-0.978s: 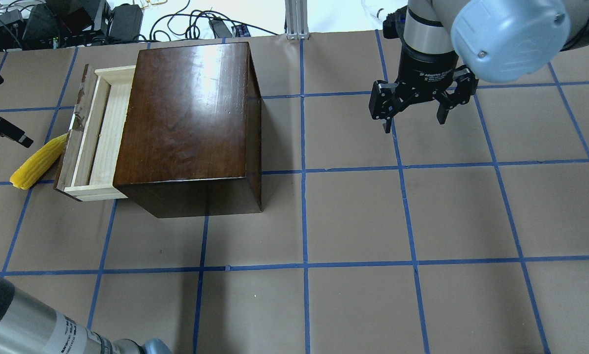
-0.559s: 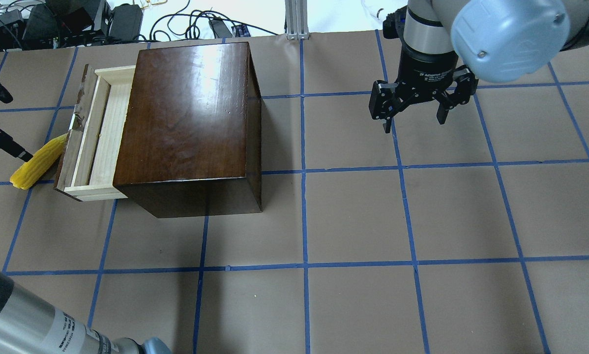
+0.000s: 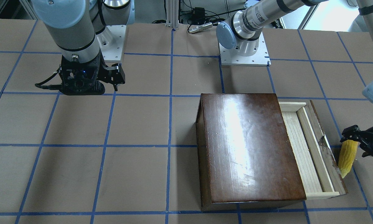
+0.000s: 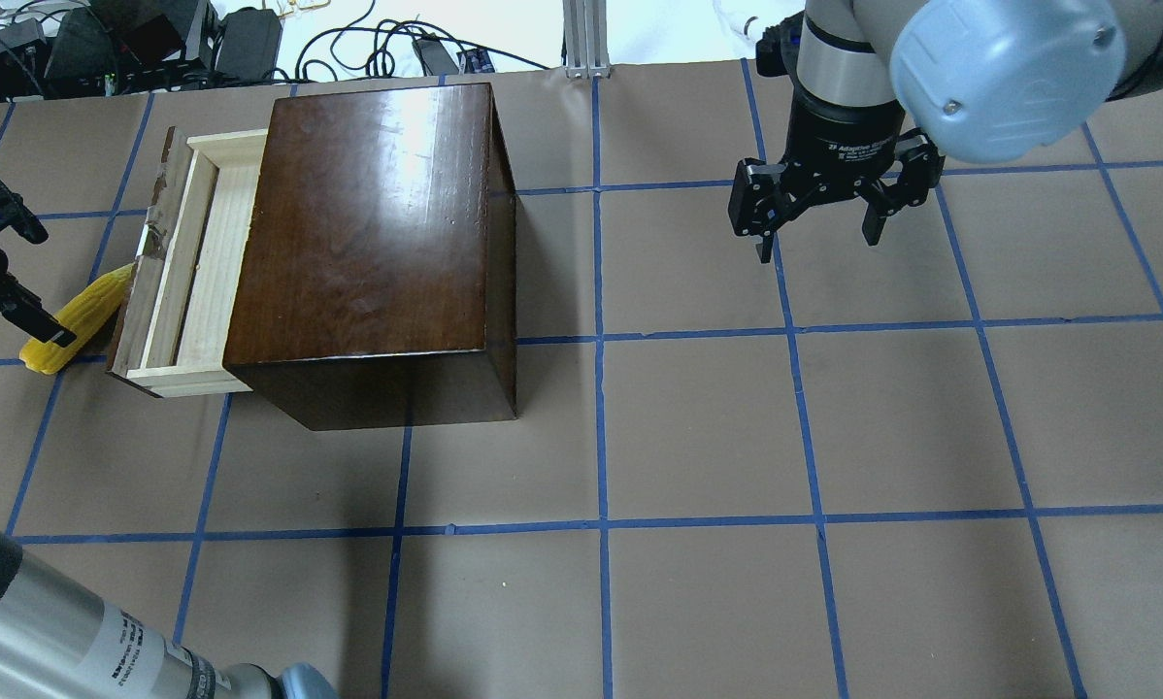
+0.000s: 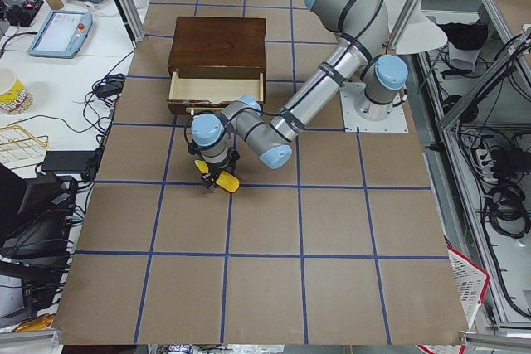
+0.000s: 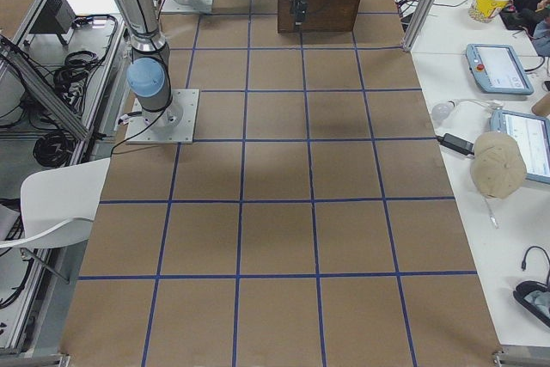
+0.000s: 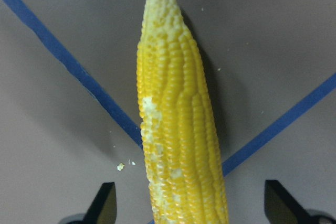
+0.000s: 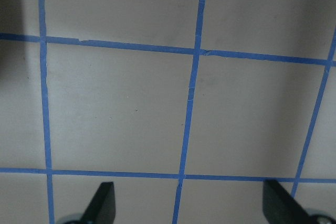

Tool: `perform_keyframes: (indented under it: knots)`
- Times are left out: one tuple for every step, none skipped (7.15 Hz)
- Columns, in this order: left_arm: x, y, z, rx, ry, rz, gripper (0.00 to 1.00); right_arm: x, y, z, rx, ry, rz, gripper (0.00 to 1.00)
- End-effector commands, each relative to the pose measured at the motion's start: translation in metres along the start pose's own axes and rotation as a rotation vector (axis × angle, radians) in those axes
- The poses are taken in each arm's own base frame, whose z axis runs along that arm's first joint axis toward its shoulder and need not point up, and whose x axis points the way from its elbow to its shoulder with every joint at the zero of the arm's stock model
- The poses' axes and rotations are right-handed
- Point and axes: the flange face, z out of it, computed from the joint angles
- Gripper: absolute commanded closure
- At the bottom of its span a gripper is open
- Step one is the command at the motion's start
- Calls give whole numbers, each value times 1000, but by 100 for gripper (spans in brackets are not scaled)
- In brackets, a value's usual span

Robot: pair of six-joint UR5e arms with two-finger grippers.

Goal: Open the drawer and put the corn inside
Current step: 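Release the handle and lower the left gripper onto the yellow corn, then close the left gripper on the corn and lift it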

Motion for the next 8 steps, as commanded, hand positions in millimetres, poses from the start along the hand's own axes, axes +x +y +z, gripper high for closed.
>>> perform_keyframes:
  knots:
    - [-3, 1, 8, -15, 6, 3, 0, 0, 0, 0, 0, 0, 0, 0]
    - [-3, 0, 10, -15, 9, 3, 4, 0, 0, 0, 0, 0, 0, 0]
    - [-3, 0, 11, -17, 10, 0, 30, 0, 0, 0, 0, 0, 0, 0]
    - [-5, 1, 9, -21, 5, -3, 75, 0, 0, 0, 0, 0, 0, 0]
    - [-6, 1, 7, -22, 0, -5, 100, 0, 0, 0, 0, 0, 0, 0]
    - [-7, 1, 5, -21, -4, -7, 100, 0, 0, 0, 0, 0, 0, 0]
    - [-7, 0, -2, -20, -14, -12, 100, 0, 0, 0, 0, 0, 0, 0]
    - [-4, -4, -15, -17, -32, -31, 100, 0, 0, 0, 0, 0, 0, 0]
